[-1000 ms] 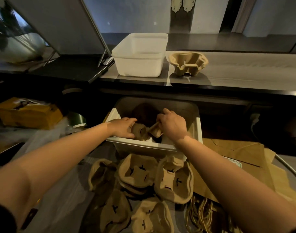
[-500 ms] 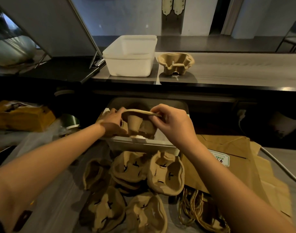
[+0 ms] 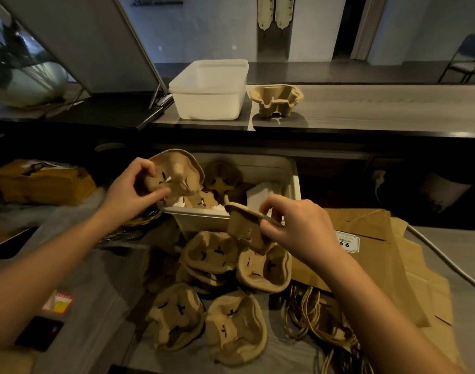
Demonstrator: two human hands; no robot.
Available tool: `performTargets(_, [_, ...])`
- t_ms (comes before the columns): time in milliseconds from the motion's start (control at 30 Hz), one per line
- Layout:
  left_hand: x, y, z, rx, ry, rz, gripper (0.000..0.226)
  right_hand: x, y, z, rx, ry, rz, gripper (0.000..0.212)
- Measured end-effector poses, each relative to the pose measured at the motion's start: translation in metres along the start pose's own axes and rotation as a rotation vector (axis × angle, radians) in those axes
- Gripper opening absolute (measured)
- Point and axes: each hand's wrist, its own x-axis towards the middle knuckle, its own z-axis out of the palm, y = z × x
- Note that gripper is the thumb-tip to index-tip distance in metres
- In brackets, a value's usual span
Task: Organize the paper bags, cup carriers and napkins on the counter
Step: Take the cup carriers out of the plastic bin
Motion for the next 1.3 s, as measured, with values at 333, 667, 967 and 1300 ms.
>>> performTargets(333, [-0.092,-0.037,0.016,0.320,-0.043,0.525,0.026,-0.031,0.008,0.037,-0.220,-0.057,0.105,0.024])
performTargets(667, [-0.128,-0.066,0.027,0.632,-0.701,0.355,0.019,-0.035,0.017,0.058,-0.137,-0.285,0.059,0.054])
performTargets(967, [-0.109,-0.065,0.021,0.553,-0.951,0.110,0.023,-0.026,0.016,0.054,-0.098,-0.172,0.067,0.052])
performTargets(1300, [-0.023,0.016,0.000,0.504,-1.287,-0.034,0.021,0.017,0.013,0.041,-0.054,0.013,-0.007,0.035])
